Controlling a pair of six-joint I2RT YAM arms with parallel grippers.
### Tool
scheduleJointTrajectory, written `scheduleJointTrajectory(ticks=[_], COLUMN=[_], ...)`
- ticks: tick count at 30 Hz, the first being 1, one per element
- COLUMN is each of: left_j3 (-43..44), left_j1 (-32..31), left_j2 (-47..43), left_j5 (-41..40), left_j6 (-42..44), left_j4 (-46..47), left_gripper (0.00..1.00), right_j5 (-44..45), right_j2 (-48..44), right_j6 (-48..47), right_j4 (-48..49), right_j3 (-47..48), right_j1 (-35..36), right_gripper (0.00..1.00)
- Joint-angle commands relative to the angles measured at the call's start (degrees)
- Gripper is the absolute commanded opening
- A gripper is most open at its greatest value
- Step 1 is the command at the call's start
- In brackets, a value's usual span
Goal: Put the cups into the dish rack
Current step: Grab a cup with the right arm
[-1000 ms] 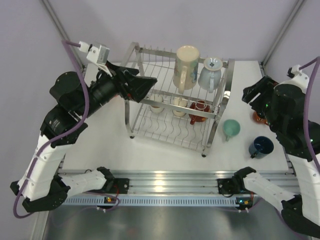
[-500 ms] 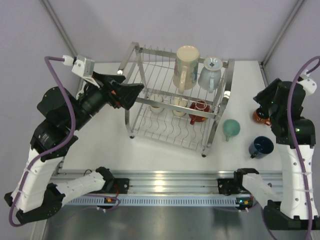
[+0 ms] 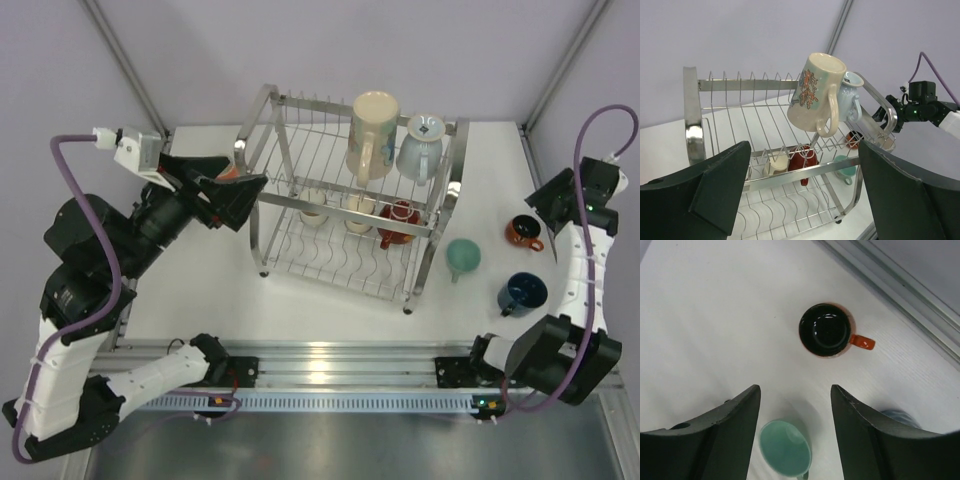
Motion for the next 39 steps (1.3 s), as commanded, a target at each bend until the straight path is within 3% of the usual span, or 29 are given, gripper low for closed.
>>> scheduleJointTrajectory(ticks=[1,7,11,15,18,25,34,39], left_j3=[-0.3,-0.6,-1.5,-1.3,-1.5,-1.6,-0.9,0.4], left_j1=[0.0,0.0,0.0,0.0,0.0,0.0,0.0,0.0], left_j2=[-1.2,0.0,1.0,1.2,0.9,1.5,3.4,5.5], left_j5=[-2.5,-1.4,-0.8,0.7,0.3,0.0,3.1,5.4], left_j6=[1.6,1.5,0.9,0.1,0.2,-0.1,3.5,5.8], left_j4=[0.9,0.8,0.9,0.8,0.8,0.9,3.2,4.7], left_gripper=[0.94,0.93,0.93,0.93,0.93,0.93,0.92,0.92], right_j5=[-0.7,7.7,8.9,7.5,7.6,-7.3,-6.8,-8.9], right_j2=[0.6,-3.3,-4.5,-6.1,-5.7,-1.0,12.3,16.4], right_j6=[1.3,7.4,12.4,13.0,9.2,-4.6,-20.7,-23.4], right_j4=[3.8,3.2,-2.8,-2.7,2.1,12.0,12.2,12.9], right_j3=[-1.2,-6.3,-7.3,-9.2,-10.8,-10.5,-2.1,-0.5], right_j1=[-5.9,-9.3,-9.7,-10.0,-10.1,-10.1,-2.2,-0.8], right_gripper=[0.58,0.57,0.56,0.56,0.58,0.57,0.59,0.59])
